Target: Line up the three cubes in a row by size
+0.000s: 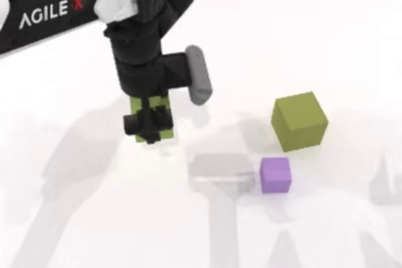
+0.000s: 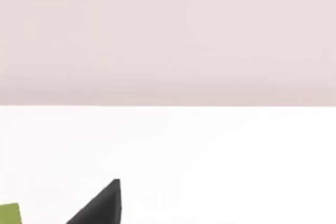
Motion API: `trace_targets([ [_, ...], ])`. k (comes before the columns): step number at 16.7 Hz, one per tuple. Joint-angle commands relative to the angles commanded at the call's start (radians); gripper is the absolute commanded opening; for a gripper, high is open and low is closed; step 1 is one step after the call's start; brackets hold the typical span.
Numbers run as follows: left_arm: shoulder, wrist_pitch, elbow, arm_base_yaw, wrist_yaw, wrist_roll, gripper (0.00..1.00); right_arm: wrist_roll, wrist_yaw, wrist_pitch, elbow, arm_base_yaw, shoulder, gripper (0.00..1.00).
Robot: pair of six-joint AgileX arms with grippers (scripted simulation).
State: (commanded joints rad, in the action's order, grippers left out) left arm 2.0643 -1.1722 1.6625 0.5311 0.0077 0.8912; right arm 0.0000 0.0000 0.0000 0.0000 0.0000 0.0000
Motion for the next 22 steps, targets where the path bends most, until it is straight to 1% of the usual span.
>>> trace_targets([
  [2,0.027,-0.026,0.057,0.128,0.000,-0.051,0.00,0.000,0.000,0.000,0.000,0.000,0.000,1.00],
  [3,0.038,-0.037,0.081,0.178,-0.001,-0.074,0.00,0.000,0.000,0.000,0.000,0.000,0.000,1.00],
  [4,0.047,-0.045,0.101,0.217,-0.001,-0.094,0.00,0.000,0.000,0.000,0.000,0.000,0.000,1.00],
  [6,0.056,-0.055,0.126,0.263,-0.001,-0.120,0.00,0.000,0.000,0.000,0.000,0.000,0.000,1.00],
  [13,0.058,-0.038,0.115,0.267,-0.001,-0.122,0.00,0.000,0.000,0.000,0.000,0.000,0.000,1.00],
  [19,0.116,0.148,-0.012,0.271,-0.001,-0.126,0.00,0.000,0.000,0.000,0.000,0.000,0.000,1.00],
  [22,0.129,0.184,-0.039,0.273,-0.001,-0.126,0.00,0.000,0.000,0.000,0.000,0.000,0.000,1.00],
])
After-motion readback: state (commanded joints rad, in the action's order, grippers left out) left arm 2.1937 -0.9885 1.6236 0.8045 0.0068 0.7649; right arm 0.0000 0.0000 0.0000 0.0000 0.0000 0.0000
